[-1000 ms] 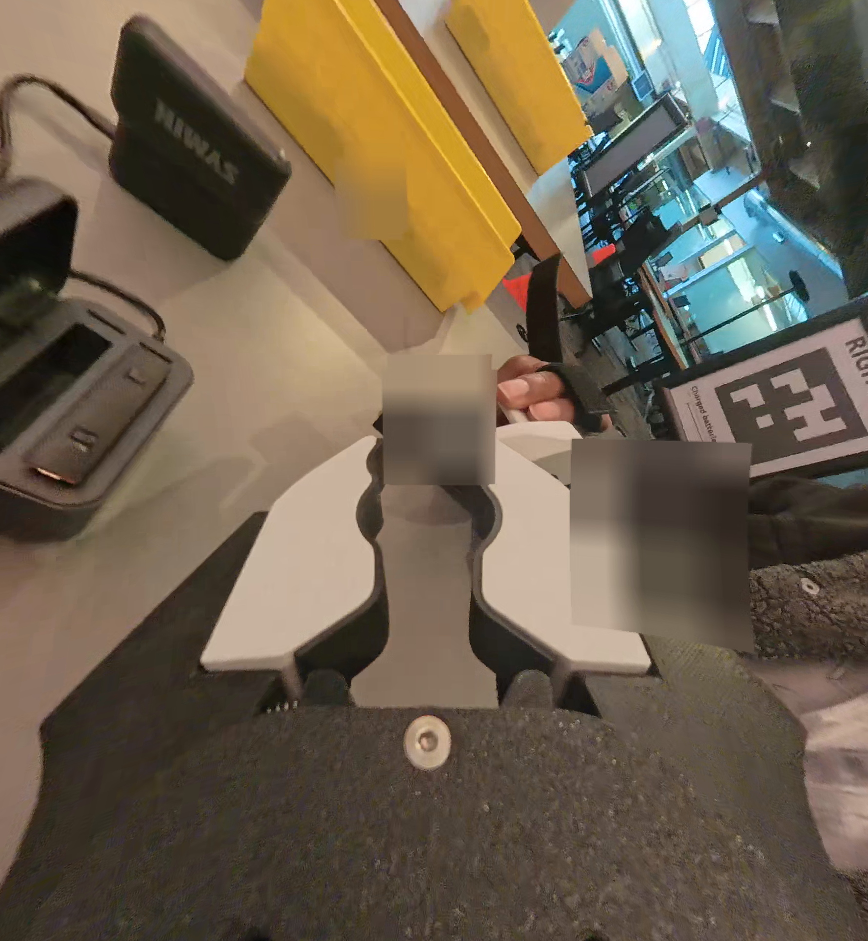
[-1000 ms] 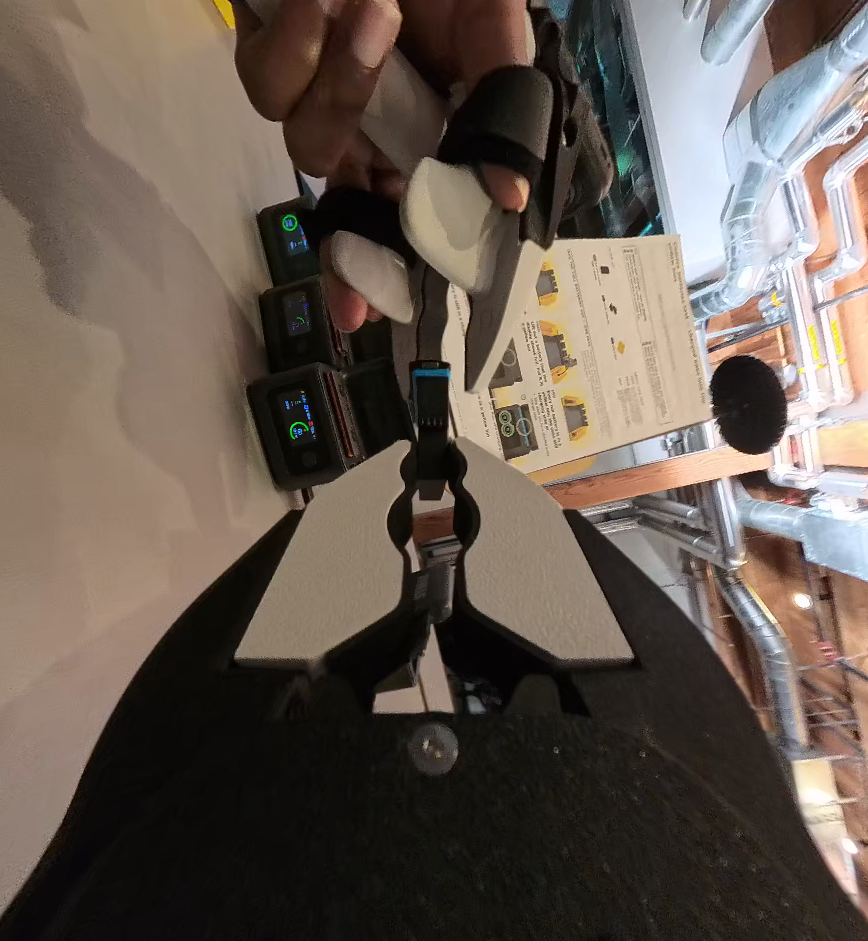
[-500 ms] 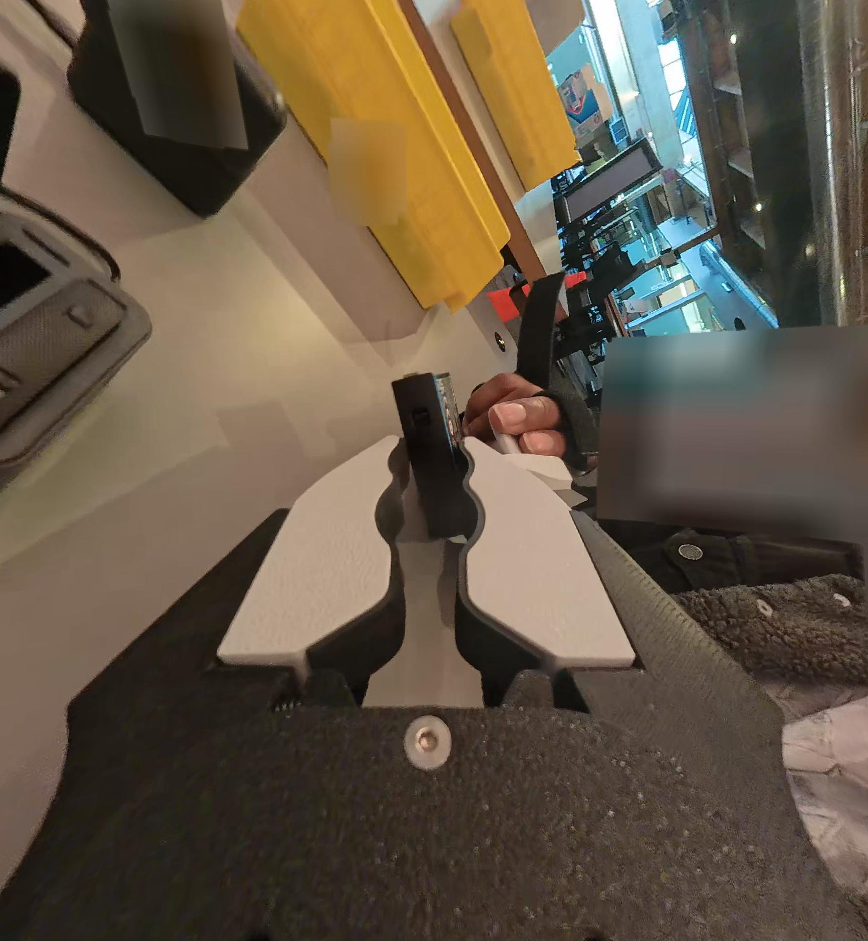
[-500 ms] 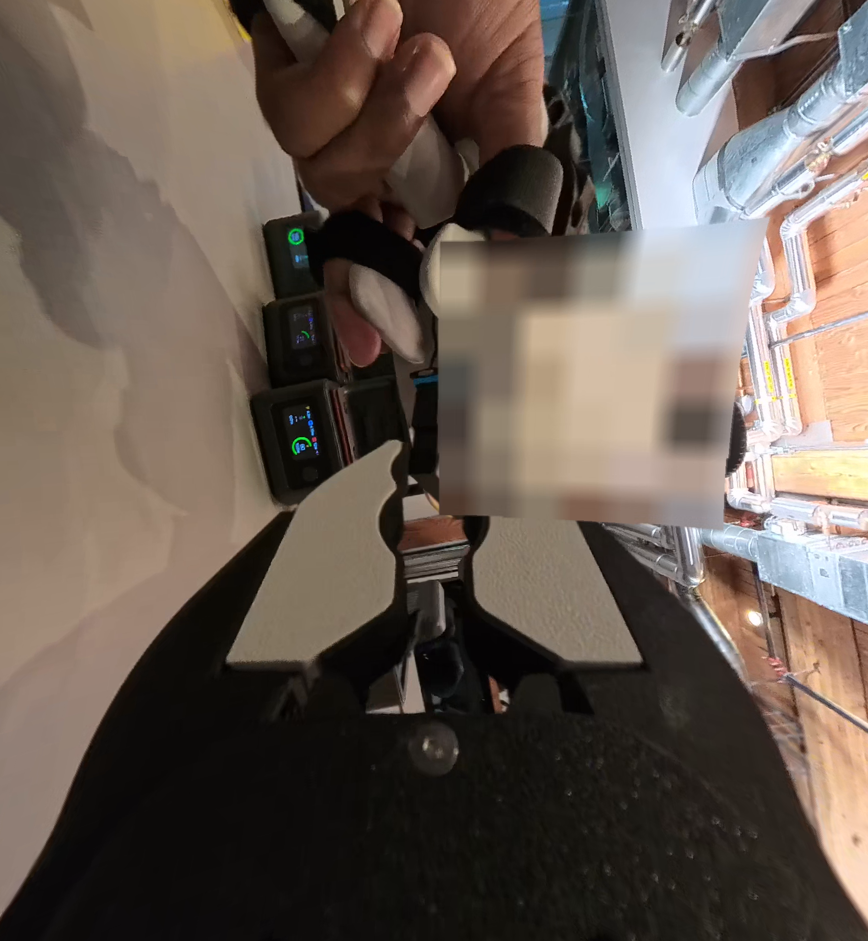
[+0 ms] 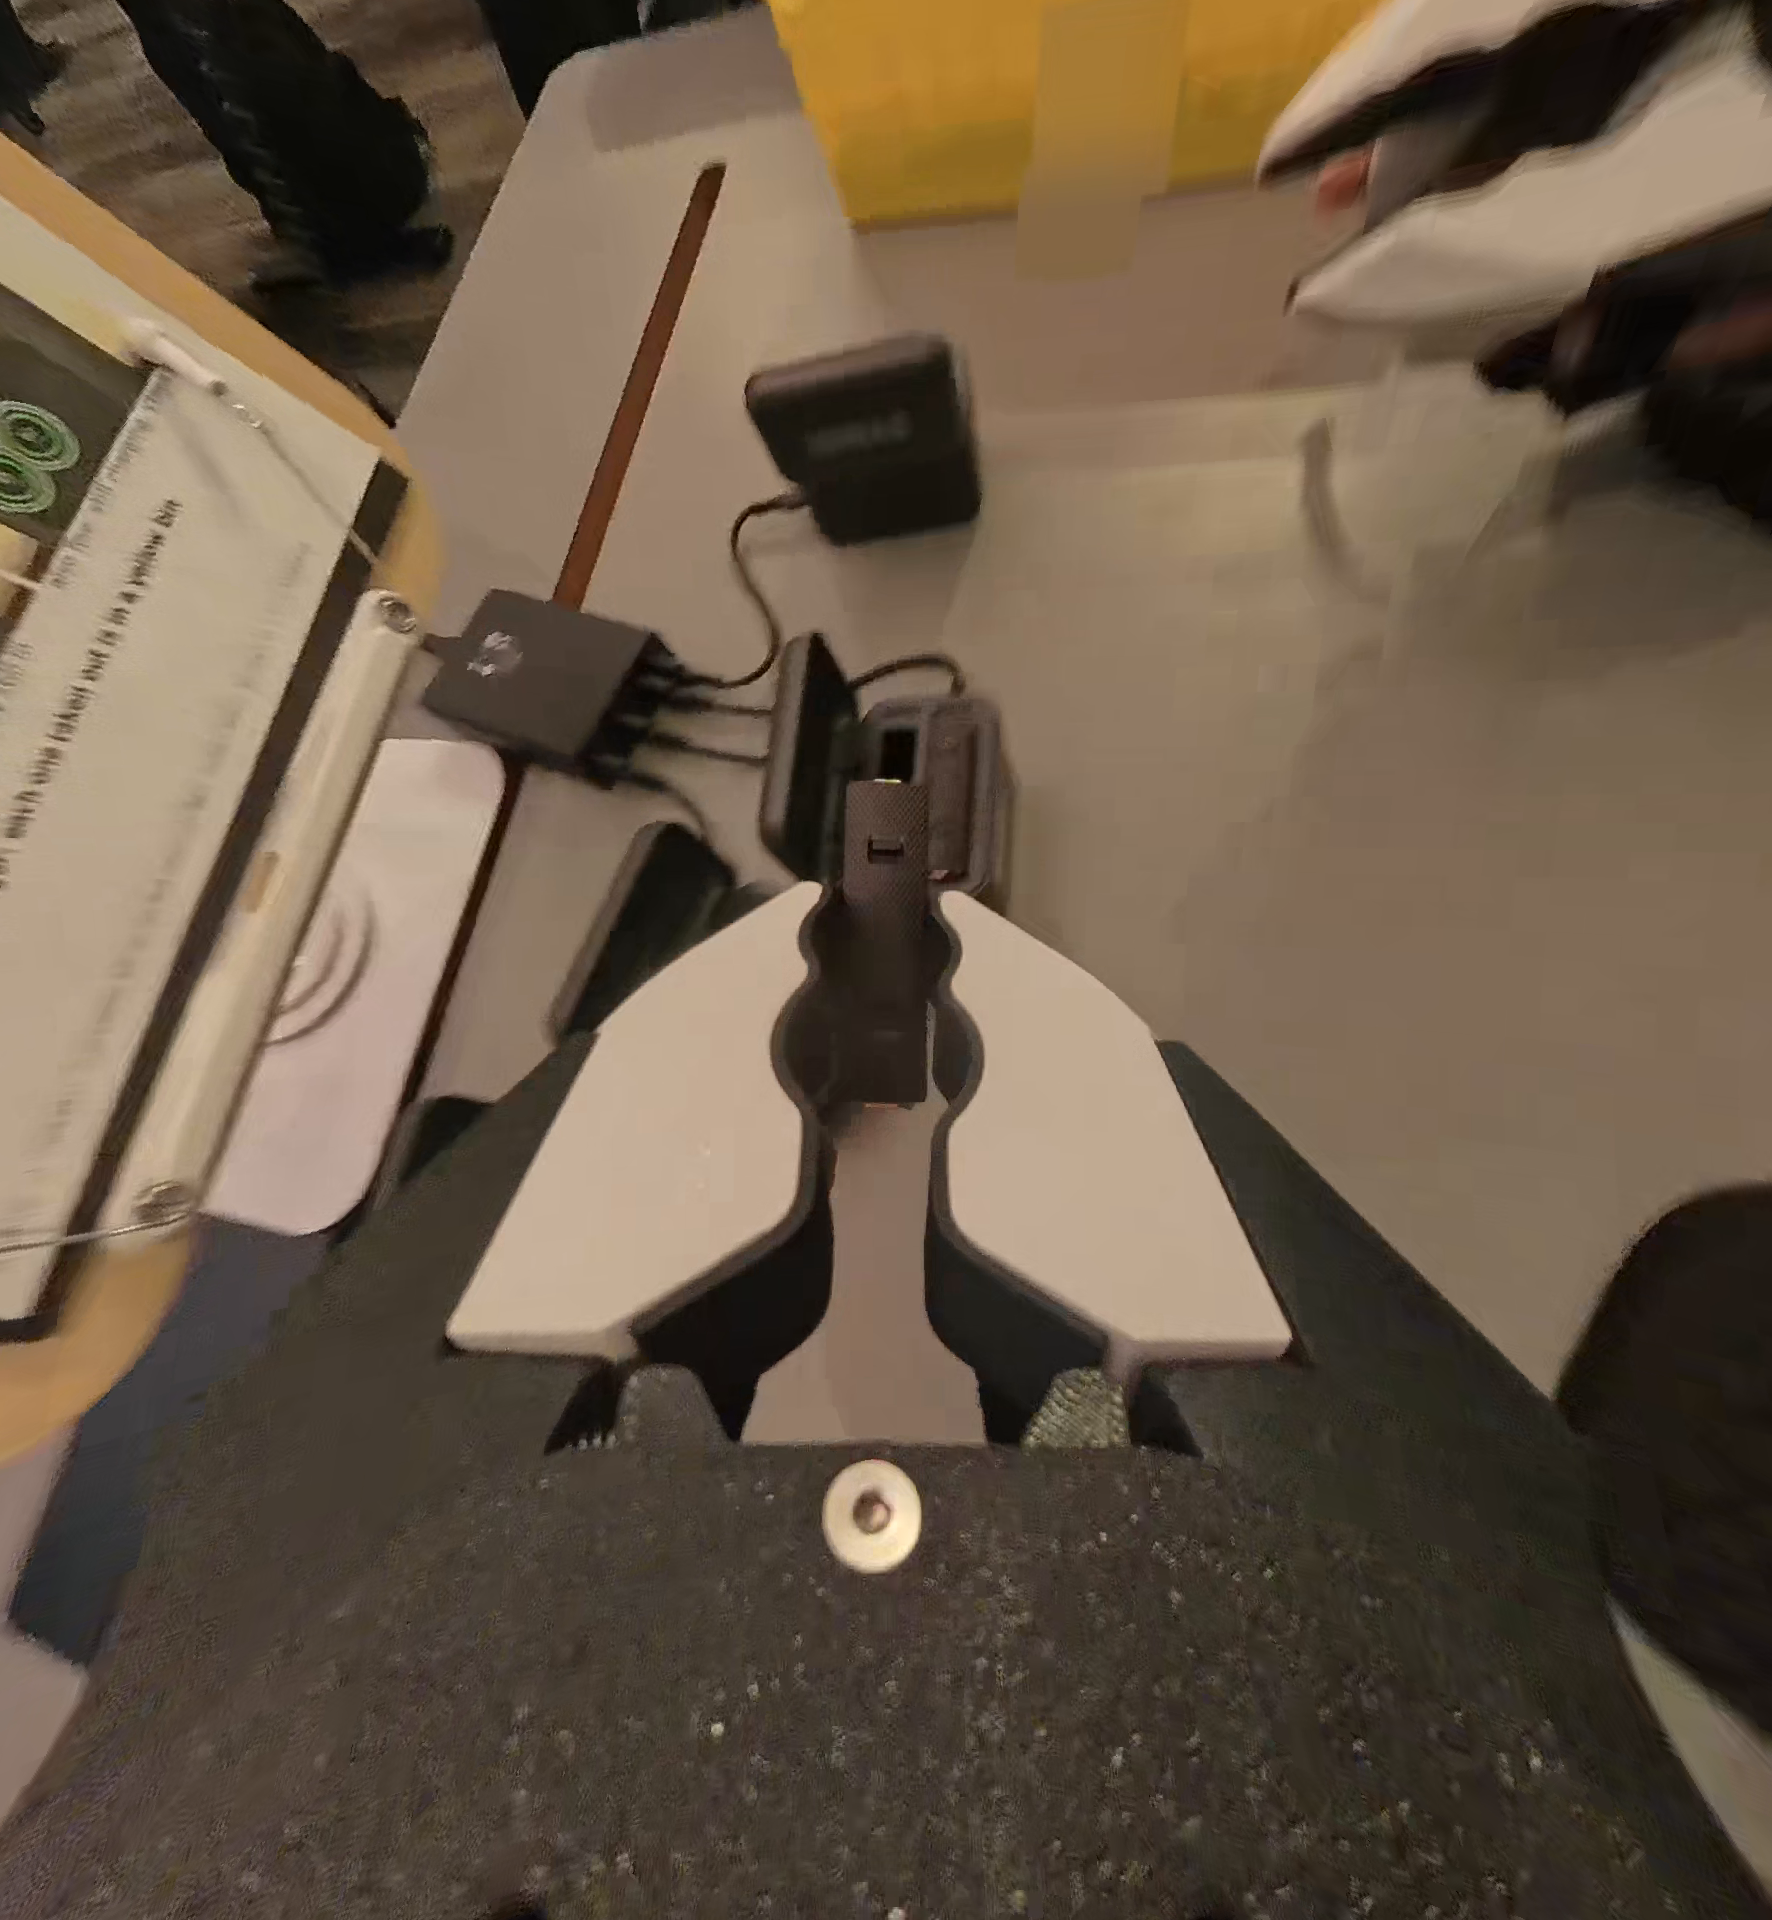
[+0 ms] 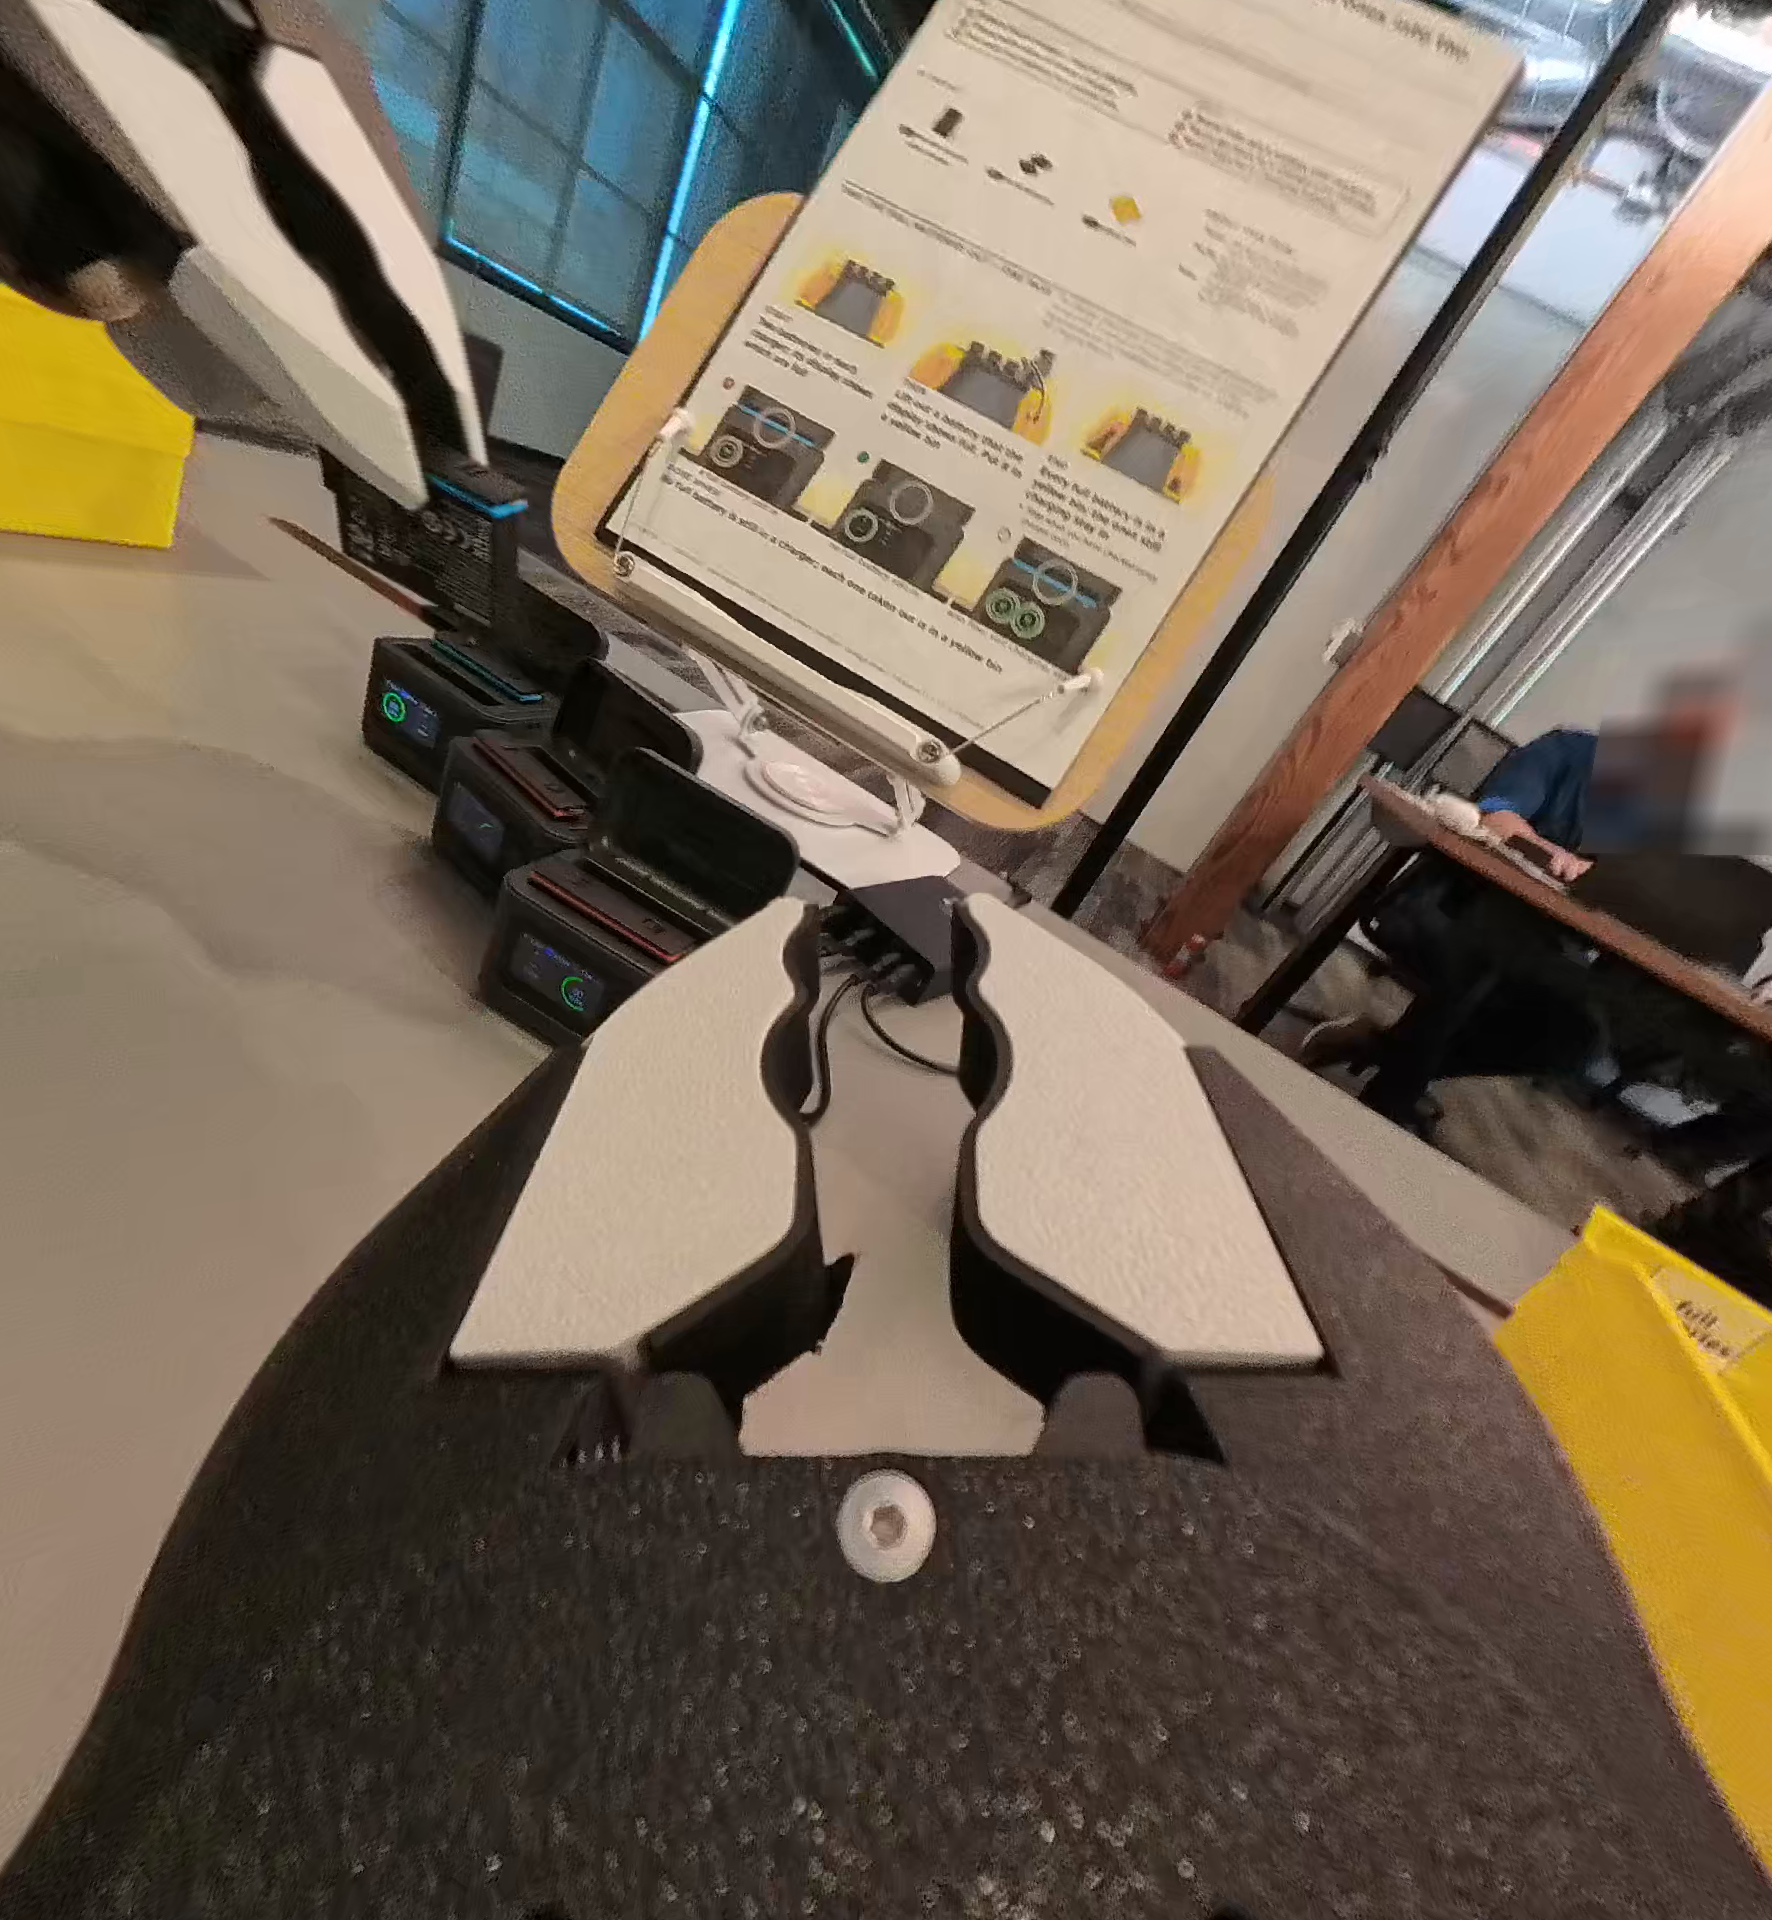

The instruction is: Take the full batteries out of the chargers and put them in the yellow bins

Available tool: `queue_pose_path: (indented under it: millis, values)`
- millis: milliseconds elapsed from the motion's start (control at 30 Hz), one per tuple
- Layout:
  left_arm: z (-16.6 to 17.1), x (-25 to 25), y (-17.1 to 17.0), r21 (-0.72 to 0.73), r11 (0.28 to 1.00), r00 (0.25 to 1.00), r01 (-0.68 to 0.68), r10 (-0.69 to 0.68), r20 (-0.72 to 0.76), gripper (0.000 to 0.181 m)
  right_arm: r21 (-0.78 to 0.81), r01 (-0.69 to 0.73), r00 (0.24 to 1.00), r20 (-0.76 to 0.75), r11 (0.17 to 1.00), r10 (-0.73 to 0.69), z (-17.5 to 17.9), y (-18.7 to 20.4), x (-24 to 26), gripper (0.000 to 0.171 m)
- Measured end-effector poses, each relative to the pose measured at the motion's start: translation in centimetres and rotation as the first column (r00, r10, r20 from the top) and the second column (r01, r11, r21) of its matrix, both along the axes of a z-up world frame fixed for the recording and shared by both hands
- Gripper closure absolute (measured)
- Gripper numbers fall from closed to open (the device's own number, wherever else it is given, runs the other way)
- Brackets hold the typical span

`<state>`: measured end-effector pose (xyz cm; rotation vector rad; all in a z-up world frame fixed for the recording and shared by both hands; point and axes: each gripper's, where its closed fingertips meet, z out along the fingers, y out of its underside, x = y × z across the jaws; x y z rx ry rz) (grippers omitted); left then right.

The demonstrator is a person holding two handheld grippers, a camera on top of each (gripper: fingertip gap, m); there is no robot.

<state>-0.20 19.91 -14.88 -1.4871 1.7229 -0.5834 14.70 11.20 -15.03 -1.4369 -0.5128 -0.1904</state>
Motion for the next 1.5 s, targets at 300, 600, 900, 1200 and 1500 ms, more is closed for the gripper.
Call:
queue_pose_path:
  millis: [300,600,900,1200,1500]
  values:
    - [-2.1,-4.2,6.1,0.008,0.999,0.989,0.046,-0.044,-0.144,0.166,-0.065,0.023,0.989,-0.147,0.998,-0.032,-0.4,0.6,1.7,0.154]
    - [-5.2,-4.6,9.3,-0.055,0.998,0.980,0.029,-0.039,-0.197,0.166,-0.148,0.159,0.932,-0.304,0.976,-0.198,-1.1,1.4,6.0,0.171]
    - [-6.5,-4.8,11.1,-0.095,0.995,0.985,-0.009,-0.008,-0.174,0.166,-0.169,0.161,0.919,-0.333,0.972,-0.210,-1.3,1.5,6.5,0.171]
    - [-6.8,-5.3,10.9,-0.151,0.988,0.985,0.016,-0.041,-0.167,0.166,-0.179,0.136,0.923,-0.335,0.974,-0.191,-1.5,1.5,6.1,0.171]
    - [-6.8,-5.7,11.2,-0.153,0.988,0.979,0.025,-0.055,-0.194,0.166,-0.181,0.133,0.926,-0.328,0.974,-0.187,-1.6,1.6,6.0,0.171]
